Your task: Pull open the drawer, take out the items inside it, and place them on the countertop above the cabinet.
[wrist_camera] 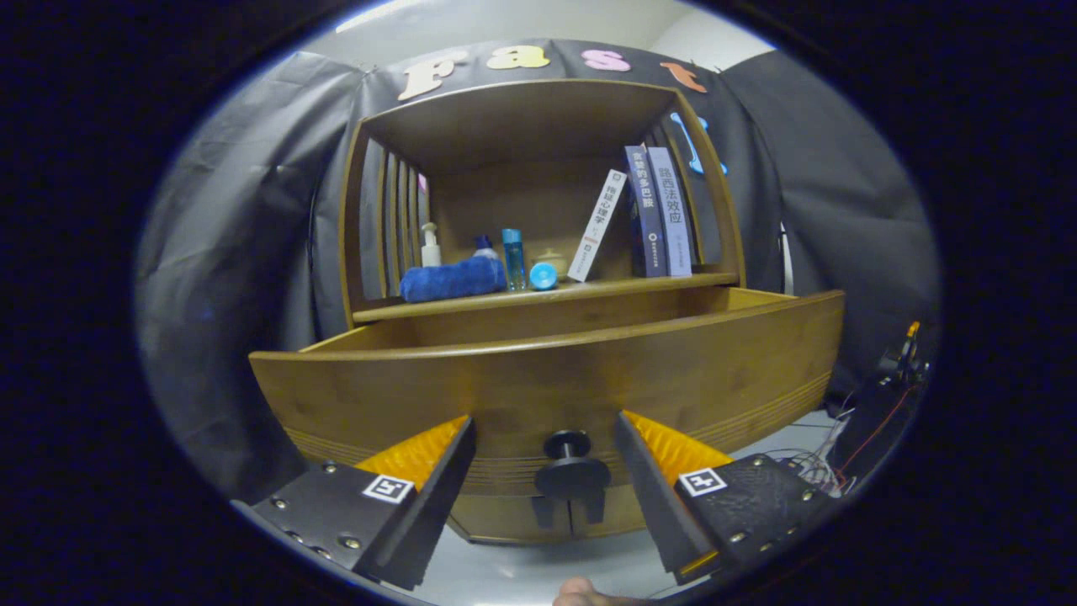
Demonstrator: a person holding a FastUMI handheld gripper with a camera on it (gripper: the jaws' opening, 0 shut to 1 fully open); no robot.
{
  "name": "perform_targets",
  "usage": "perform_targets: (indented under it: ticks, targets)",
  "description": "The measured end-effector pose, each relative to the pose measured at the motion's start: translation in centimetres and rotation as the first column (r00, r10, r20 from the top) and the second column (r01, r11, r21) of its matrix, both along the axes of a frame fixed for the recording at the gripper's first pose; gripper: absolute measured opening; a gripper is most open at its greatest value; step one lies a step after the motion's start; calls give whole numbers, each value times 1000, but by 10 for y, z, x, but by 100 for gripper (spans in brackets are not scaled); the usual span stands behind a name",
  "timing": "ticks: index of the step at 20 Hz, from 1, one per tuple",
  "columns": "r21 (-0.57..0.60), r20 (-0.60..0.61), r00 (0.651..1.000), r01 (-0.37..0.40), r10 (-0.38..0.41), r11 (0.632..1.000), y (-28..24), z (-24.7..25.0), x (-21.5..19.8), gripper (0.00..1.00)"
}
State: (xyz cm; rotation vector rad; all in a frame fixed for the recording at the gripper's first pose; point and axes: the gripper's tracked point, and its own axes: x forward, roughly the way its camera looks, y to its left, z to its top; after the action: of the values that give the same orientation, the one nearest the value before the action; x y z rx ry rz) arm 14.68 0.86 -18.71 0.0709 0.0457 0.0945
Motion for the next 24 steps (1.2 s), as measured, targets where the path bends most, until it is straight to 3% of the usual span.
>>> perform_targets:
  ticks: [15, 24]
  targets:
    - [7, 70, 997, 30, -31, 1000, 17, 8, 109, 99]
    - [3, 135, 990, 29, -29, 1000, 19, 8, 141, 99]
